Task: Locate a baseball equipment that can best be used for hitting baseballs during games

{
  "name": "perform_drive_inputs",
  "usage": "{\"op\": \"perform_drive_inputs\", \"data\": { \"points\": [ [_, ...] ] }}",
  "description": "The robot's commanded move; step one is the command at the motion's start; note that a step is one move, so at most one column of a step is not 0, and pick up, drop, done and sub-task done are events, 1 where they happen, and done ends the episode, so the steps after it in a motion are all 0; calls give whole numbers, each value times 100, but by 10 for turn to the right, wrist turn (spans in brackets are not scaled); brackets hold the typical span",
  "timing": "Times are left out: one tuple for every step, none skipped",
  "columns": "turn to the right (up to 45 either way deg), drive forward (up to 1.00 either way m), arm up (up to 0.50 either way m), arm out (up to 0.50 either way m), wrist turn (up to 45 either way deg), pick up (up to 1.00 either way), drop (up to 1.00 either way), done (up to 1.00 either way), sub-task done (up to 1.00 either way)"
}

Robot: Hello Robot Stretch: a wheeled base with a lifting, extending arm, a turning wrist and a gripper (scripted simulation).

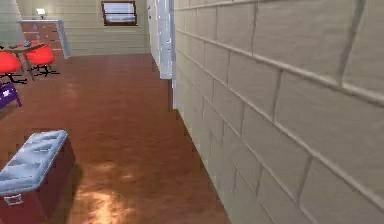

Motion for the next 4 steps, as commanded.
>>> {"op": "perform_drive_inputs", "data": {
  "points": [
    [-450, 0, 0, 0, 0, 0, 0, 0, 0],
    [-450, 0, 0, 0, 0, 0, 0, 0, 0],
    [-120, 0, 0, 0, 0, 0, 0, 0, 0],
    [0, 5, 0, 0, 0, 0, 0, 0, 0]
  ]
}}
